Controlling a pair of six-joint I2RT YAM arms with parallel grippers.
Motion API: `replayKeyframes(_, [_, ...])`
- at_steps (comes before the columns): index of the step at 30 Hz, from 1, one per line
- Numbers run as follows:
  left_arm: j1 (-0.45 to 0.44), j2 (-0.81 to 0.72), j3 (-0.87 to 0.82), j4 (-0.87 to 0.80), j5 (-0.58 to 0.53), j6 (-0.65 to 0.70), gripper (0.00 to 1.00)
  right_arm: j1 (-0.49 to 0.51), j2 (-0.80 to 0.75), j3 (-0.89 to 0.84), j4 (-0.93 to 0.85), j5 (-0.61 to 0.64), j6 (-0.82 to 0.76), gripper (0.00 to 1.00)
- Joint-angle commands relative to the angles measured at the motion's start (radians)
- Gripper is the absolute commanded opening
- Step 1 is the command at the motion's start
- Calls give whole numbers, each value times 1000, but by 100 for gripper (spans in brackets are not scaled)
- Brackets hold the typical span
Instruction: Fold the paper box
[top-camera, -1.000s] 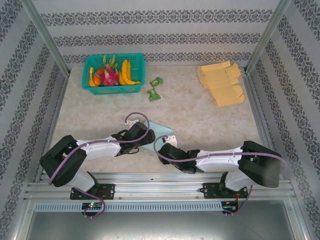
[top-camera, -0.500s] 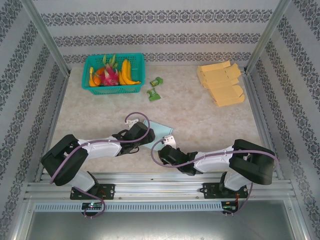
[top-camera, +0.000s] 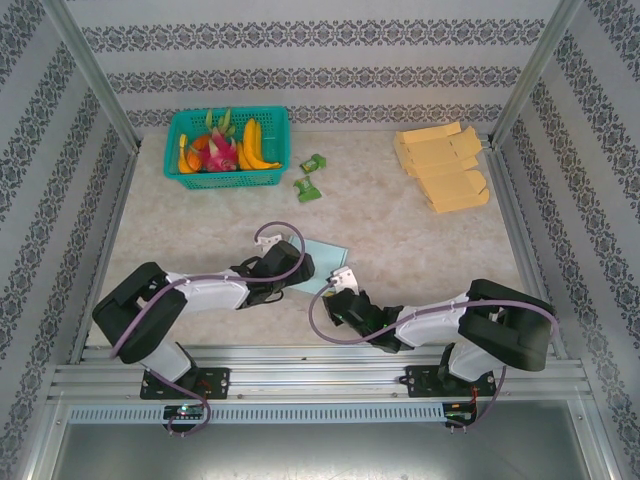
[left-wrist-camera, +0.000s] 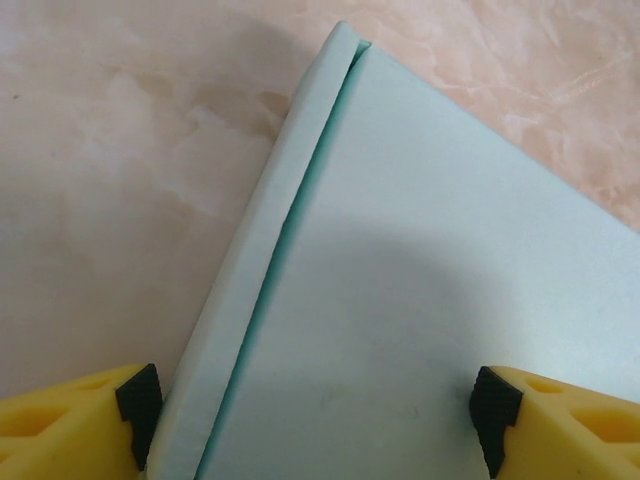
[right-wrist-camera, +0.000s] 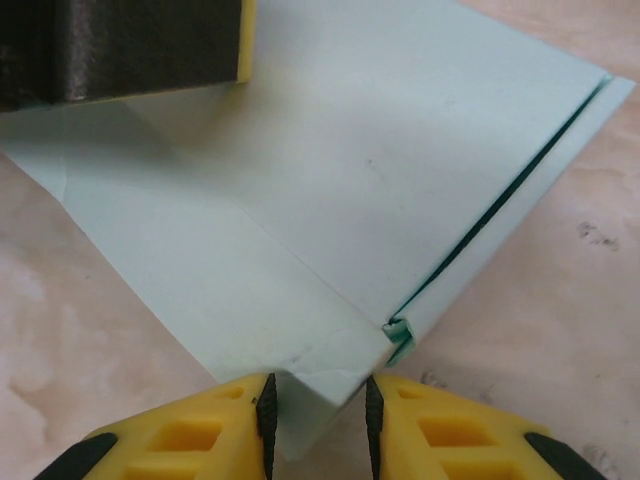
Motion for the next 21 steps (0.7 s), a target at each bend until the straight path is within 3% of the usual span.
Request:
replayKeyframes(1, [-9, 98, -41, -172, 67, 62, 82, -35, -7, -22, 158, -25, -80, 31])
replayKeyframes(7, [-9, 145, -26, -165, 80, 91, 74, -63, 14, -74, 272, -19, -150, 30])
replayKeyframes(21, [-8, 173, -29, -167, 62, 151, 73, -122, 48, -97, 378, 31, -228, 31])
